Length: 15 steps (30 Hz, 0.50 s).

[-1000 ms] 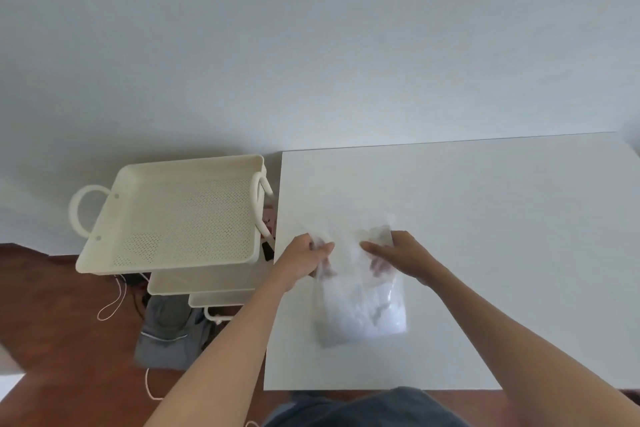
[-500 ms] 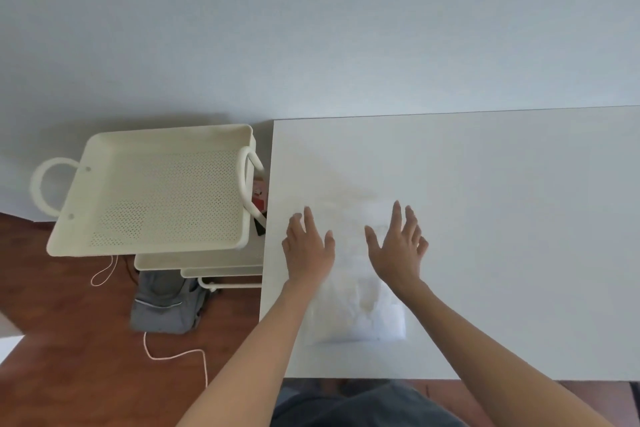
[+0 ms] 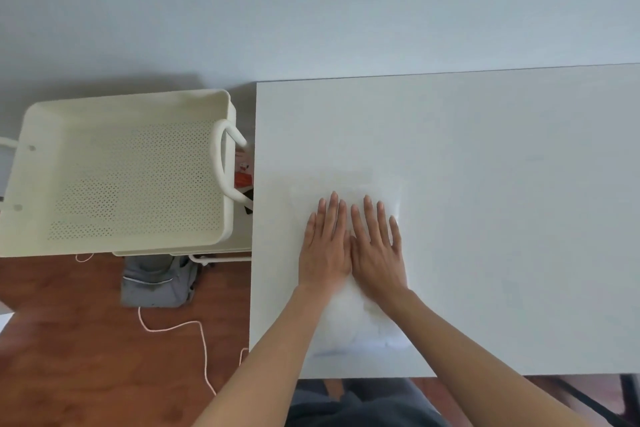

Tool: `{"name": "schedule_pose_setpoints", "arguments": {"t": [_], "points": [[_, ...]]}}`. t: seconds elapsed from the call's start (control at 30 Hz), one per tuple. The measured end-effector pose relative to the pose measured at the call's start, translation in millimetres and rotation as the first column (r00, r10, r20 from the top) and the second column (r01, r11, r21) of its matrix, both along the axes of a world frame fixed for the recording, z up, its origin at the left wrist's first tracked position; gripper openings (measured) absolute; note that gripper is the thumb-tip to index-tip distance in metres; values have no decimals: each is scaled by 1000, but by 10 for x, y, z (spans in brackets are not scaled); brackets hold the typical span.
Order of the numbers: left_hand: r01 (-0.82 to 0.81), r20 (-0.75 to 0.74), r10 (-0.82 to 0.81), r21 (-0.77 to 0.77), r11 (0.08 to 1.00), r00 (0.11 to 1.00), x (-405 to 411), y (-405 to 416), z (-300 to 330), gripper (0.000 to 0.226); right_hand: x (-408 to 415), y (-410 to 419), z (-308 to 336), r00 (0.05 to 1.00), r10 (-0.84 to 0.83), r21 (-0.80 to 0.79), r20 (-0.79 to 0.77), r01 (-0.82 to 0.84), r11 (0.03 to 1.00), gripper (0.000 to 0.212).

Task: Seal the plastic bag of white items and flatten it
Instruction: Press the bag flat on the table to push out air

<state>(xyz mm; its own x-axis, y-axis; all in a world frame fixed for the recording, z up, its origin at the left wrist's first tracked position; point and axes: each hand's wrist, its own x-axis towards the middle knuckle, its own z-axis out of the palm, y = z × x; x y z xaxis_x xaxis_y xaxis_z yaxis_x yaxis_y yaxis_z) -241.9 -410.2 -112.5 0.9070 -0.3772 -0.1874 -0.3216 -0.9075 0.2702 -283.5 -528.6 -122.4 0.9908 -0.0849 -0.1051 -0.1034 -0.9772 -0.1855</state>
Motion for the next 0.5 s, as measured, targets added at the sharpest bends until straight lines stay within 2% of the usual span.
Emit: {"name": "schedule_pose_setpoints", "arguments": {"t": [0.4, 0.5], "points": [[-25, 51, 25, -6, 1000, 998, 20, 1, -228, 61, 54, -4, -104, 999, -21, -37, -41, 19, 999, 60], [-13, 12, 13, 14, 1000, 1000, 26, 8, -195, 61, 63, -2, -63, 997, -15, -24, -71, 14, 1000, 60]]}}
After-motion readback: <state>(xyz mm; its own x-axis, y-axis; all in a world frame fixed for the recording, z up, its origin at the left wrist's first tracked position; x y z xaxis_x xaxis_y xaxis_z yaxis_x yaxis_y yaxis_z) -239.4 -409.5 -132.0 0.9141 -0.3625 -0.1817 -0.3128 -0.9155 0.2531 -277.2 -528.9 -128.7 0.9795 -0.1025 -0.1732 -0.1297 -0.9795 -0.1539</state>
